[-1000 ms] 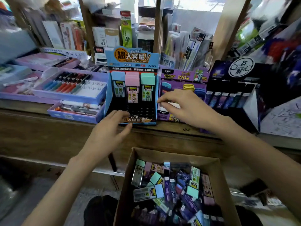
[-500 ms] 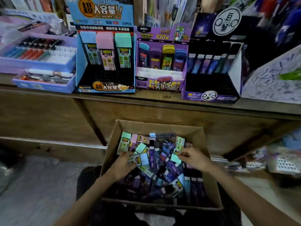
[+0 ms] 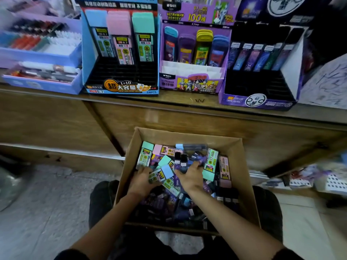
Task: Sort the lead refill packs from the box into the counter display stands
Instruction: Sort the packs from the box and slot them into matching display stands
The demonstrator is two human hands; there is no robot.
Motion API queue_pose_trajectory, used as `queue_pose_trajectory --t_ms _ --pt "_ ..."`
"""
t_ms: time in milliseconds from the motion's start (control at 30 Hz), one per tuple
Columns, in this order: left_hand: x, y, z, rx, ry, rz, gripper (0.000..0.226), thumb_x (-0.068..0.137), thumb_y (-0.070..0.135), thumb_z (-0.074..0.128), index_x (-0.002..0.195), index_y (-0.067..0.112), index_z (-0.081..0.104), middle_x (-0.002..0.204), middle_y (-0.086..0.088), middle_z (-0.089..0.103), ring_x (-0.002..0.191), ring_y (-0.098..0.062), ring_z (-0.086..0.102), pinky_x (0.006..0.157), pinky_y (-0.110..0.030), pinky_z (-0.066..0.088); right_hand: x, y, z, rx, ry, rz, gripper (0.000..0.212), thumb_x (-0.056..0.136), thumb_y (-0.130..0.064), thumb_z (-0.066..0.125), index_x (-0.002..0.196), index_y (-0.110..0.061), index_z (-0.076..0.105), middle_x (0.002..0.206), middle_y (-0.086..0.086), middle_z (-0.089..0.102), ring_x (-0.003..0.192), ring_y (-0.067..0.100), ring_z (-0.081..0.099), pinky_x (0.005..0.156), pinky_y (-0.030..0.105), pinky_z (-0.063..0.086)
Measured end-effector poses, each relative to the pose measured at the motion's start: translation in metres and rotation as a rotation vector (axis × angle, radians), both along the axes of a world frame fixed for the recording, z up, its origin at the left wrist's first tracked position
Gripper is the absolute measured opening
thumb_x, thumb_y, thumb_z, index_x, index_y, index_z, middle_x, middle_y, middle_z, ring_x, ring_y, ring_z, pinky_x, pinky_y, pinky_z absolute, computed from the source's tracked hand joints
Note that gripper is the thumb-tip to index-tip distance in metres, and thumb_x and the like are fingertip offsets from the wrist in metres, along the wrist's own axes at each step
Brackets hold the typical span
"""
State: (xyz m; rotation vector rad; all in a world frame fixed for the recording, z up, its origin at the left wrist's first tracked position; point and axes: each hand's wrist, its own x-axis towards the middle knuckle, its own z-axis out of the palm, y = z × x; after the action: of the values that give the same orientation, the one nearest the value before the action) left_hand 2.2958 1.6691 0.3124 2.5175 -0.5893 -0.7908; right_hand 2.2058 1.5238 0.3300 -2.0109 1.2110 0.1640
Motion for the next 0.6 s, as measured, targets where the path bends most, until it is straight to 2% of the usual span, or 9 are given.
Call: queue_pose_trajectory --t_ms 100,233,333,433,533,600 --pt "0.002 -0.004 0.0 -0.033 0.029 0.057 0.047 0.078 0.034 0.074 0.111 0.011 0.052 0.119 -0.012 0.052 0.104 -0.029 0.054 0.084 -0.034 0.045 0.008 0.004 -0.005 -0.065 0.057 -0.022 0.074 0.082 -0.04 0.068 0.131 -0.001 0.028 0.13 0.022 0.041 0.119 0.037 0.042 0.097 0.041 0.039" --pt "0.0 -0.004 0.003 -0.136 0.018 0.121 0.037 0.082 0.025 0.071 0.109 0.011 0.049 0.123 -0.009 0.048 0.097 -0.022 0.054 0.079 -0.029 0.041 0.011 -0.003 -0.013 0.06 -0.033 -0.026 0.065 0.078 -0.029 0.075 0.124 0.003 0.042 0.125 0.018 0.051 0.121 0.034 0.045 0.099 0.041 0.042" --pt "-0.003 -0.001 0.005 -0.186 -0.021 0.119 0.029 0.086 0.024 0.066 0.11 0.01 0.055 0.128 -0.007 0.043 0.102 -0.023 0.054 0.082 -0.027 0.041 0.008 -0.012 -0.014 0.178 -0.101 -0.015 0.04 0.076 -0.017 0.076 0.107 0.0 0.057 0.111 0.014 0.062 0.105 0.031 0.057 0.088 0.035 0.048" --pt "-0.005 -0.001 0.009 -0.269 -0.03 0.183 0.022 0.089 0.02 0.063 0.106 0.008 0.06 0.124 -0.009 0.051 0.105 -0.024 0.056 0.083 -0.025 0.041 0.002 -0.02 -0.01 0.297 -0.189 -0.025 0.014 0.077 -0.009 0.074 0.084 -0.013 0.063 0.093 0.007 0.068 0.077 0.016 0.063 0.064 0.023 0.046" --pt "-0.008 -0.003 0.015 -0.417 0.083 0.277 0.019 0.09 0.01 0.06 0.108 0.003 0.059 0.113 -0.012 0.063 0.105 -0.026 0.06 0.084 -0.027 0.045 -0.004 -0.025 -0.007 0.359 -0.246 -0.054 0.02 0.077 -0.01 0.075 0.072 -0.024 0.061 0.075 -0.008 0.066 0.062 0.002 0.058 0.048 0.008 0.04" --pt "-0.009 -0.004 0.018 -0.514 0.225 0.323 0.022 0.091 0.005 0.057 0.113 0.001 0.056 0.11 -0.011 0.065 0.106 -0.026 0.06 0.087 -0.033 0.05 -0.009 -0.025 -0.007 0.377 -0.275 -0.102 0.02 0.078 -0.009 0.074 0.072 -0.024 0.061 0.072 -0.01 0.064 0.067 0.008 0.061 0.051 0.01 0.042"
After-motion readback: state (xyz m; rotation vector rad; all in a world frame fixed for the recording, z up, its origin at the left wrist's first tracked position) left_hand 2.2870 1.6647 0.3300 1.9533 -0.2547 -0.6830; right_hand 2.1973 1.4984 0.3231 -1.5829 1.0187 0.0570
